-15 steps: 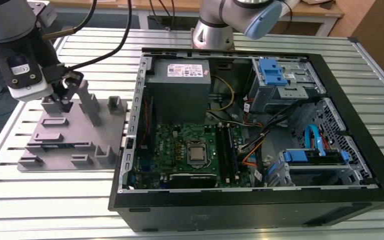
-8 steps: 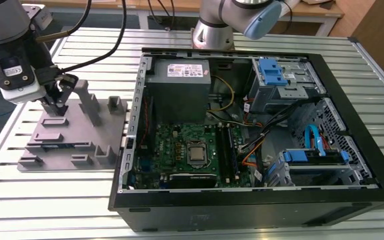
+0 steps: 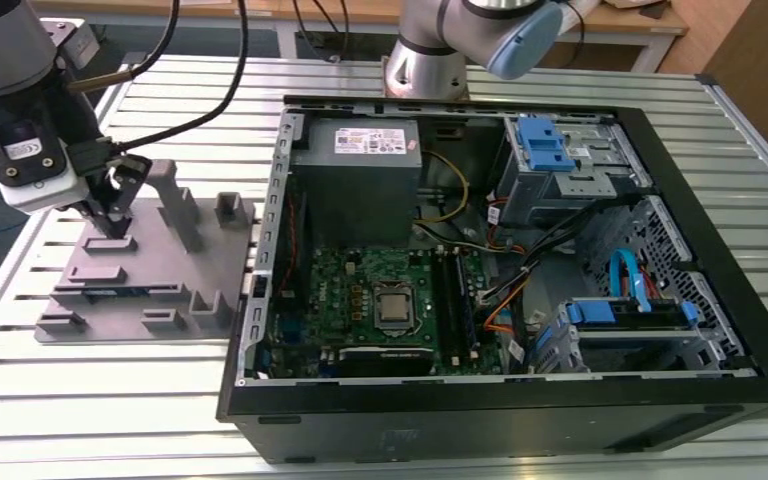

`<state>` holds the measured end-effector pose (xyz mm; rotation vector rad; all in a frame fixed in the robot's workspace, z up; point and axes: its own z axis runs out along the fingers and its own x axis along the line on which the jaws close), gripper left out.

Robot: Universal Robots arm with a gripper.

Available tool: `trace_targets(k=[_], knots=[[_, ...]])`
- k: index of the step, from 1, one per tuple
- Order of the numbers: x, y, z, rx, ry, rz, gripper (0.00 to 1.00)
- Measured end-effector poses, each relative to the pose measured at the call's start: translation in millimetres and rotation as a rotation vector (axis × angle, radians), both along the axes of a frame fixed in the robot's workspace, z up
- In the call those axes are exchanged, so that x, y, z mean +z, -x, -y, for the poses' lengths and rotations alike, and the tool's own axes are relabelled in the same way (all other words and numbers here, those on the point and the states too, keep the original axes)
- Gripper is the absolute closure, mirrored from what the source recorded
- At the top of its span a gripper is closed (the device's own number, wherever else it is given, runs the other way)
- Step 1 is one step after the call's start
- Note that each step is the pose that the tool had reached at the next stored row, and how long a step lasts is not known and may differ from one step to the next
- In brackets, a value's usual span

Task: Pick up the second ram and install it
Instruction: 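Reach for the second ram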

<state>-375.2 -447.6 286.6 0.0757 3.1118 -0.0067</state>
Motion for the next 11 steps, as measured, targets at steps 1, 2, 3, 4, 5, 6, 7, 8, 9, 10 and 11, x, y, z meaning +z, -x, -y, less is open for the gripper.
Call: trace_targets(k=[1, 2, 3, 4, 5, 6, 7, 8, 9, 10, 11], knots=[[-0.8, 1.2, 0.1, 0.004, 0.0001, -0.0001, 0.89], [-1.6, 2.6, 0.2, 0.007, 0.0, -0.0001, 0.89], [-2.3, 4.4, 0.2, 0.01, 0.0, 0.0, 0.89], [-2.9, 5.8, 0.3, 0.012, 0.0, 0.0, 0.89], [-3.5, 6.8, 0.3, 0.013, 0.0, 0.0001, 0.89], [-3.9, 7.6, 0.3, 0.013, 0.0, 0.0, 0.89], [-4.5, 8.6, 0.4, 0.013, 0.0001, 0.0, 0.89], [-5.2, 9.6, 0.4, 0.013, 0.0, 0.0, 0.89], [-5.8, 10.5, 0.5, 0.013, 0.0, 0.0, 0.89], [-6.7, 11.3, 0.5, 0.013, 0.0, 0.0, 0.89], [-7.7, 12.0, 0.5, 0.013, -0.0001, 0.0002, 0.89]])
